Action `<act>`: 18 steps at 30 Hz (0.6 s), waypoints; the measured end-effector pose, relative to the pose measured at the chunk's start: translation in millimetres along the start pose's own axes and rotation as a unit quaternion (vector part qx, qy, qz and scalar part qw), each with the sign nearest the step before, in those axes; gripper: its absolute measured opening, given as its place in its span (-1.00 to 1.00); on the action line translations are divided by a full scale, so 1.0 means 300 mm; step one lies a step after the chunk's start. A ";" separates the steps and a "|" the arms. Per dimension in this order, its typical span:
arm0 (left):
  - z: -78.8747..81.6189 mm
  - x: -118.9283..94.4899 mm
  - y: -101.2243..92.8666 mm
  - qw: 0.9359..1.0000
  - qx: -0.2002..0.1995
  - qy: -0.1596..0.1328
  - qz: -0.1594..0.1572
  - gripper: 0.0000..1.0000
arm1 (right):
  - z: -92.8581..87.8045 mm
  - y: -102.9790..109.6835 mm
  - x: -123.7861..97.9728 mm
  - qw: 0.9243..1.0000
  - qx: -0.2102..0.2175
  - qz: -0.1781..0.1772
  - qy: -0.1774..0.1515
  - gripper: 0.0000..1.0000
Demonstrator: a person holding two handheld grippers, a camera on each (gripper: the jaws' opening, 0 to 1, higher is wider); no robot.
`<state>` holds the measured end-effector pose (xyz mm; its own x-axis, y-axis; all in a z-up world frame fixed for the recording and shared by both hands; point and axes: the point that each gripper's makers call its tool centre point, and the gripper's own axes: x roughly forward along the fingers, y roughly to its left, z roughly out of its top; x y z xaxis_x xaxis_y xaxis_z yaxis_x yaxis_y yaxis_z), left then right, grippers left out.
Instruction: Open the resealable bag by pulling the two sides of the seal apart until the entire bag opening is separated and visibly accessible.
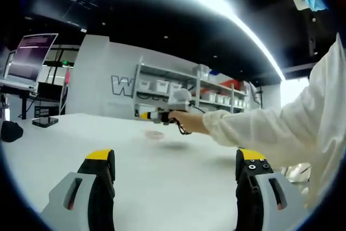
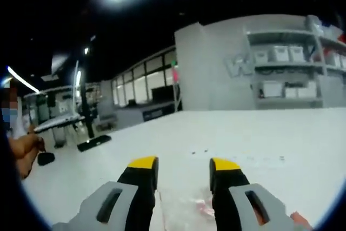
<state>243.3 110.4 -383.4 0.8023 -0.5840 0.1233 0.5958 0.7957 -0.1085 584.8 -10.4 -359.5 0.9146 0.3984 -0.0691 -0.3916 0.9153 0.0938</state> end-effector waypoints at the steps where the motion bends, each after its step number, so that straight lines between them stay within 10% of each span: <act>1: 0.000 0.001 -0.001 1.000 0.000 -0.001 0.000 0.83 | 0.006 0.000 -0.004 1.000 -0.008 0.000 -0.005 0.01; 6: -0.003 0.003 -0.006 1.000 0.000 0.001 -0.001 0.83 | 0.023 -0.014 -0.024 0.999 -0.043 -0.012 -0.018 0.60; 18: 0.001 0.010 -0.032 1.000 -0.004 -0.002 -0.002 0.99 | 0.044 -0.011 -0.069 0.998 -0.053 -0.001 -0.034 1.00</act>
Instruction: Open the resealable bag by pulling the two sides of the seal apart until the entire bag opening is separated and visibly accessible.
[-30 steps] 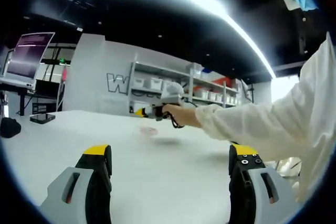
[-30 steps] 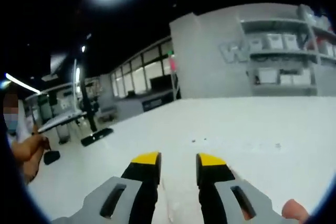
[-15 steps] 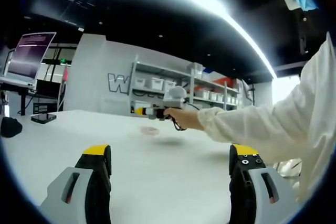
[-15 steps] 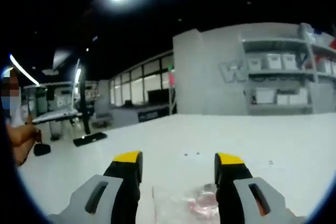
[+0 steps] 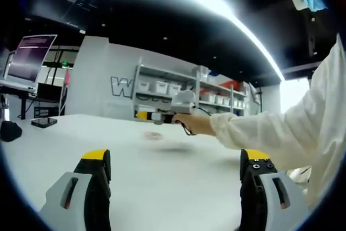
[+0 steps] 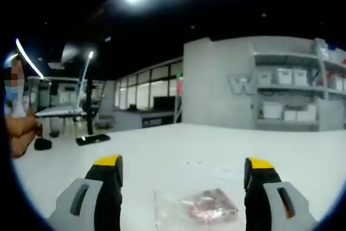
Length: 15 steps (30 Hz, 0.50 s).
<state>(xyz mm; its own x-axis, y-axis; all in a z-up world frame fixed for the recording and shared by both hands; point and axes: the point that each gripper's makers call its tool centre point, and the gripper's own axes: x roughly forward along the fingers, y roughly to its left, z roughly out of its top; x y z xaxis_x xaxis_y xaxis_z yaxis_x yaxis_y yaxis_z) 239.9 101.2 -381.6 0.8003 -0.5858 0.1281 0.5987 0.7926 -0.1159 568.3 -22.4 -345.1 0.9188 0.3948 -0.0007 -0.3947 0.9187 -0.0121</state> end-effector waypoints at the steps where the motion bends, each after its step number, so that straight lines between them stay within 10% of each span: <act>1: 0.000 0.001 -0.004 1.000 -0.001 0.000 -0.001 0.99 | 0.007 -0.004 -0.005 1.000 0.000 -0.002 -0.004 1.00; 15: 0.013 0.011 -0.034 1.000 0.009 0.002 -0.007 0.99 | 0.009 -0.048 -0.093 1.000 -0.019 -0.015 0.000 1.00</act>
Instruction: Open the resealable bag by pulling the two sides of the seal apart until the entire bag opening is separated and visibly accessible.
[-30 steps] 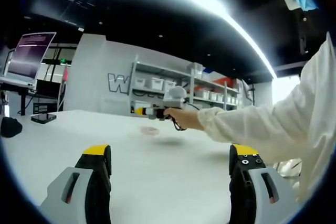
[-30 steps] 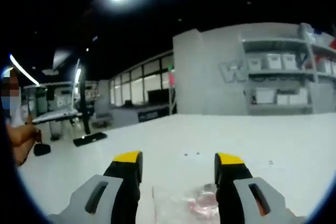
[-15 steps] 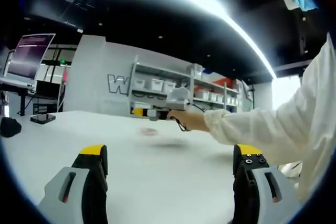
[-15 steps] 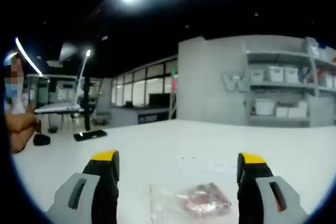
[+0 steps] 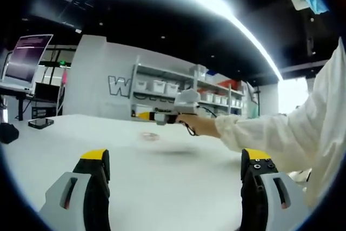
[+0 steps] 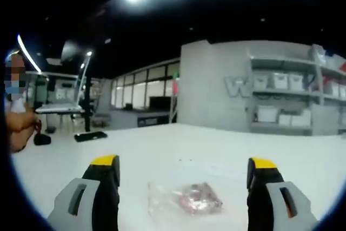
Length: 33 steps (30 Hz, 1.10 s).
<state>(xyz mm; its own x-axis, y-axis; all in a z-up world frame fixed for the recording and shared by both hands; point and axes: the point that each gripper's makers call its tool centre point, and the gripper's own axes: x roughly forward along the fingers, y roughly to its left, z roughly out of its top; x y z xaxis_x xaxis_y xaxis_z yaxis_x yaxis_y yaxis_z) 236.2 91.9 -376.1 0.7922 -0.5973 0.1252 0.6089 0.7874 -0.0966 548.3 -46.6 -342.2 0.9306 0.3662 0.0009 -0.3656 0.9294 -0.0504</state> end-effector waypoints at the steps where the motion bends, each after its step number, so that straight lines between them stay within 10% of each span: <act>1: 0.003 0.000 0.000 1.000 0.001 -0.002 0.001 0.99 | -0.001 -0.002 -0.008 1.000 0.004 0.001 0.002 1.00; 33: -0.010 0.012 -0.028 1.000 0.013 0.005 -0.004 0.99 | 0.003 -0.034 -0.196 1.000 0.008 0.010 -0.004 0.99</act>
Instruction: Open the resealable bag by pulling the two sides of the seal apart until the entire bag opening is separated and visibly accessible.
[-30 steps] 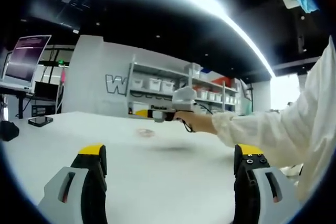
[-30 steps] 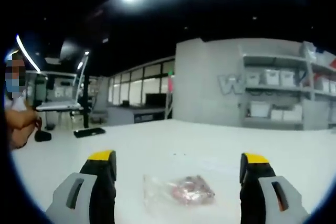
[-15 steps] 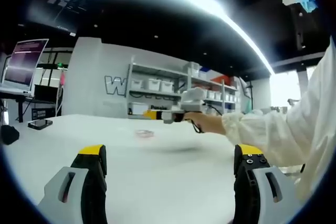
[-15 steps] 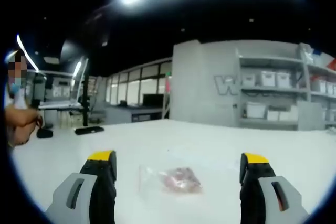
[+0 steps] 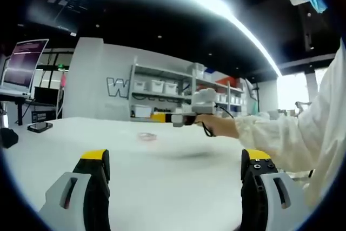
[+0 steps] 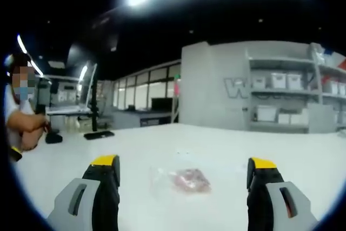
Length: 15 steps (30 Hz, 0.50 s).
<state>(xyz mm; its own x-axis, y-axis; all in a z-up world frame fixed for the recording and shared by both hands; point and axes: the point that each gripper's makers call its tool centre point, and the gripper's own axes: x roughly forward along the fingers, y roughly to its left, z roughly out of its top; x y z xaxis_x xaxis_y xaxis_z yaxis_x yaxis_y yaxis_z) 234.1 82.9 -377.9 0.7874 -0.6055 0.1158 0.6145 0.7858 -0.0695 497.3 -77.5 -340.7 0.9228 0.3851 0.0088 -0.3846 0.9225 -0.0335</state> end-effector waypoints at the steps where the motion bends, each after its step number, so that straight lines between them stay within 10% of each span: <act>1: 0.000 -0.001 0.000 1.000 0.000 0.000 0.000 0.99 | 0.003 0.005 -0.004 1.000 -0.001 0.001 -0.001 0.99; 15: -0.016 -0.014 -0.025 1.000 0.000 -0.001 0.003 0.99 | -0.011 0.020 -0.096 0.999 -0.028 0.017 0.008 0.99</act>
<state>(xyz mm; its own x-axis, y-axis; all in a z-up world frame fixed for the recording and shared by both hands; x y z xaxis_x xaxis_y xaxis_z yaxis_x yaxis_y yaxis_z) 226.4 78.9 -382.7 0.7916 -0.5998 0.1169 0.6090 0.7901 -0.0697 468.5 -83.2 -344.3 0.9095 0.4157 -0.0096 -0.4148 0.9056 -0.0886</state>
